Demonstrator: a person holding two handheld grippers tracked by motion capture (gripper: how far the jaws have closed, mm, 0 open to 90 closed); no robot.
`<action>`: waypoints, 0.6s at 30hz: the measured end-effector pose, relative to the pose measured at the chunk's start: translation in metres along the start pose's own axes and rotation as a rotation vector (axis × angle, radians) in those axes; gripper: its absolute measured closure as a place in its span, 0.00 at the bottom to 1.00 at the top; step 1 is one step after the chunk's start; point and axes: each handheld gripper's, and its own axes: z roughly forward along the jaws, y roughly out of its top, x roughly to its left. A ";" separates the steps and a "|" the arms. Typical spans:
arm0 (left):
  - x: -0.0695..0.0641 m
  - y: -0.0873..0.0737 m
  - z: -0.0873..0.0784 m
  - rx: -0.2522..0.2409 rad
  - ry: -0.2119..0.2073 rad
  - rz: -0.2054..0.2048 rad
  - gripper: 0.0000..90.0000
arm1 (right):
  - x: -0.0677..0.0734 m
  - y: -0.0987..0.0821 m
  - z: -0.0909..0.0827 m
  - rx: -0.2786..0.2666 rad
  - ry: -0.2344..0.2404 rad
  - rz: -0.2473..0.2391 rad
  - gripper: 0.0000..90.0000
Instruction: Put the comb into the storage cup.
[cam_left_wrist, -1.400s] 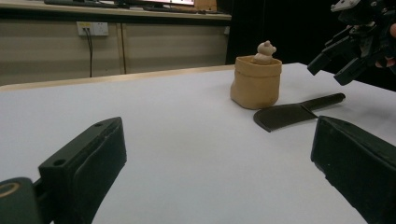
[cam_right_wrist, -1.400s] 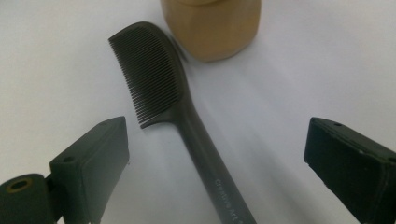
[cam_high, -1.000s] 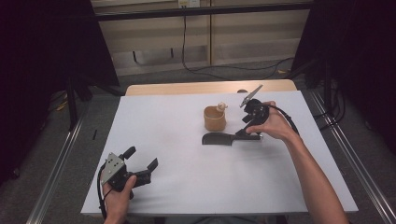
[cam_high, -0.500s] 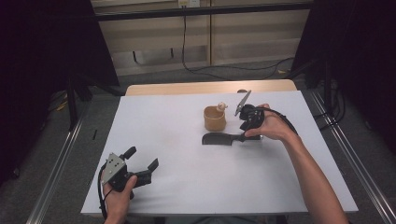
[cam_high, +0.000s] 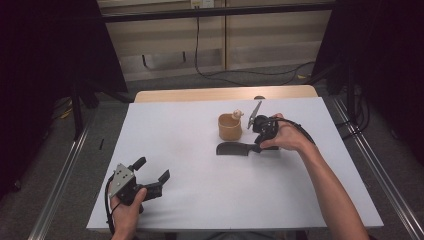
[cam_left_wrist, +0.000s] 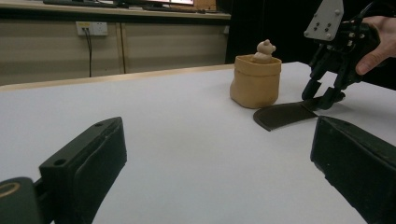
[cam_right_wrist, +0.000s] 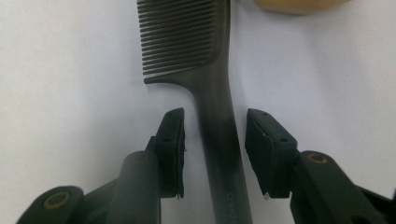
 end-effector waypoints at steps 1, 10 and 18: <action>0.000 0.000 0.000 0.000 0.000 -0.001 0.04 | 0.000 0.000 0.001 -0.002 -0.002 -0.001 0.66; 0.000 0.000 0.000 -0.003 0.001 -0.003 0.04 | 0.001 0.001 0.004 0.008 -0.004 -0.028 0.74; 0.000 0.000 0.000 -0.001 -0.001 -0.003 0.04 | 0.003 0.002 0.005 0.007 -0.014 -0.046 0.76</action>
